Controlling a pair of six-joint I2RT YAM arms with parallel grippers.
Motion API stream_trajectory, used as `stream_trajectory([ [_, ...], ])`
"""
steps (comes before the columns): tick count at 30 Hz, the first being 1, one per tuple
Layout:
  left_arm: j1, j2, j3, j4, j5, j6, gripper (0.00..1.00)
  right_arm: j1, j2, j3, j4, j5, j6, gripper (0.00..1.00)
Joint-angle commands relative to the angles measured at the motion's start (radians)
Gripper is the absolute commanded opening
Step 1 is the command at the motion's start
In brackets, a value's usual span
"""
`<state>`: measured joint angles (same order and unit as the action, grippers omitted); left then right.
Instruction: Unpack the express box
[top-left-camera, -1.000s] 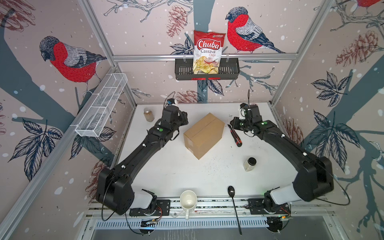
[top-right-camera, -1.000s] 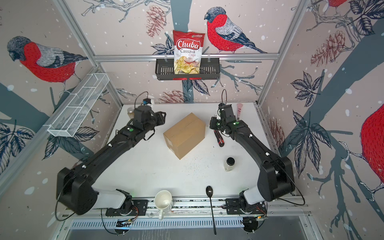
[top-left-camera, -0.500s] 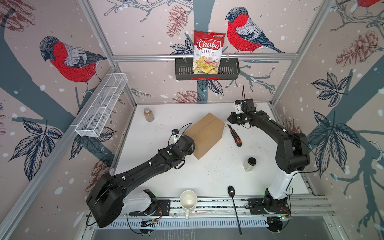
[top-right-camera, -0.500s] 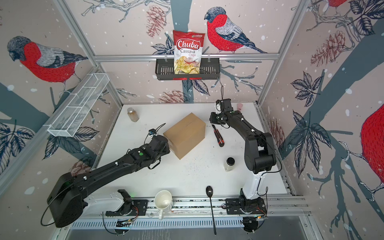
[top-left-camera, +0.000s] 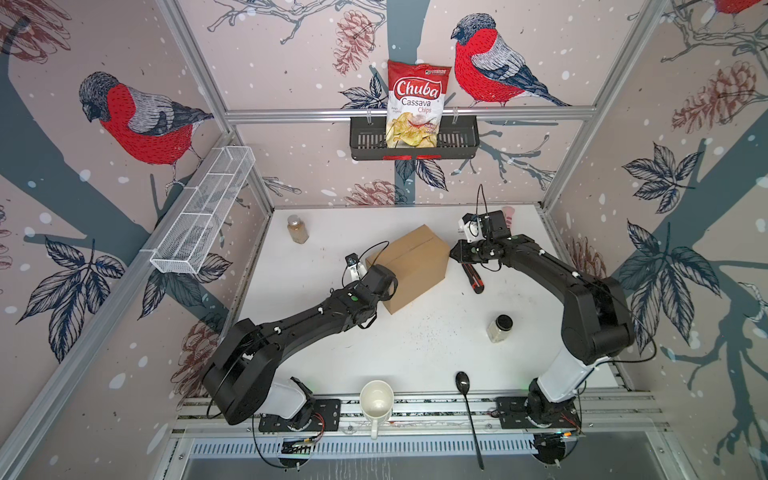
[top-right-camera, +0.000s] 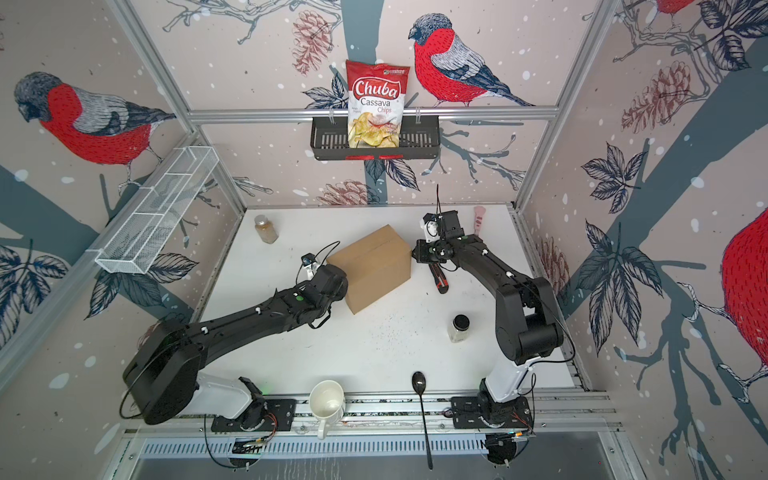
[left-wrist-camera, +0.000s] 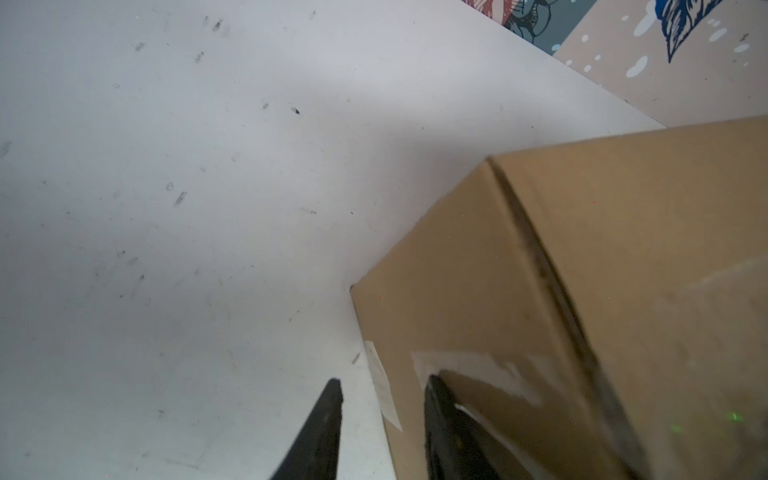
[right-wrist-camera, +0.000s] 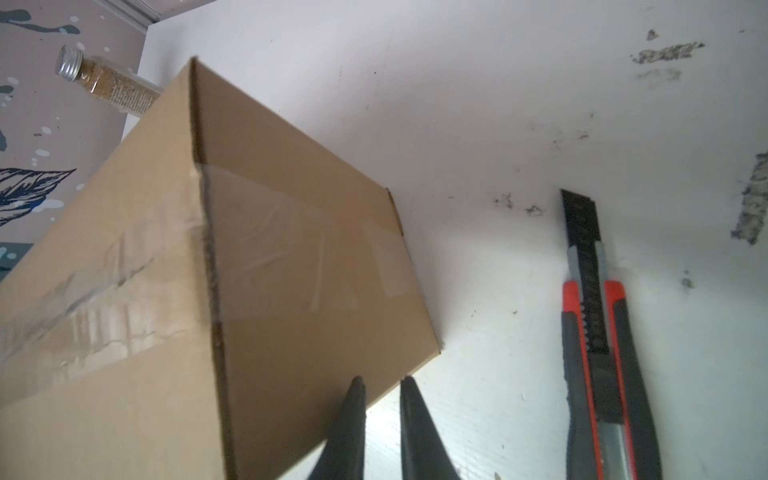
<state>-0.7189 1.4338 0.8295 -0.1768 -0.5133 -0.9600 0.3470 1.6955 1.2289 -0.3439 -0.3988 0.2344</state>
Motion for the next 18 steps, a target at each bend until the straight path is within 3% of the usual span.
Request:
stream_trajectory([
  [1, 0.019, 0.014, 0.014, 0.053, -0.016, 0.026, 0.35, 0.027, -0.045, -0.042, 0.047, -0.043, 0.006, 0.1],
  [8, 0.109, 0.014, 0.008, 0.111, 0.002, 0.119, 0.35, 0.145, -0.193, -0.195, 0.077, -0.001, 0.065, 0.11],
  [12, 0.208, 0.038, 0.028, 0.15, 0.03, 0.187, 0.36, 0.238, -0.313, -0.319, 0.104, 0.033, 0.138, 0.12],
  [18, 0.341, 0.063, 0.085, 0.145, 0.08, 0.21, 0.36, 0.224, -0.432, -0.348, 0.043, 0.137, 0.156, 0.14],
])
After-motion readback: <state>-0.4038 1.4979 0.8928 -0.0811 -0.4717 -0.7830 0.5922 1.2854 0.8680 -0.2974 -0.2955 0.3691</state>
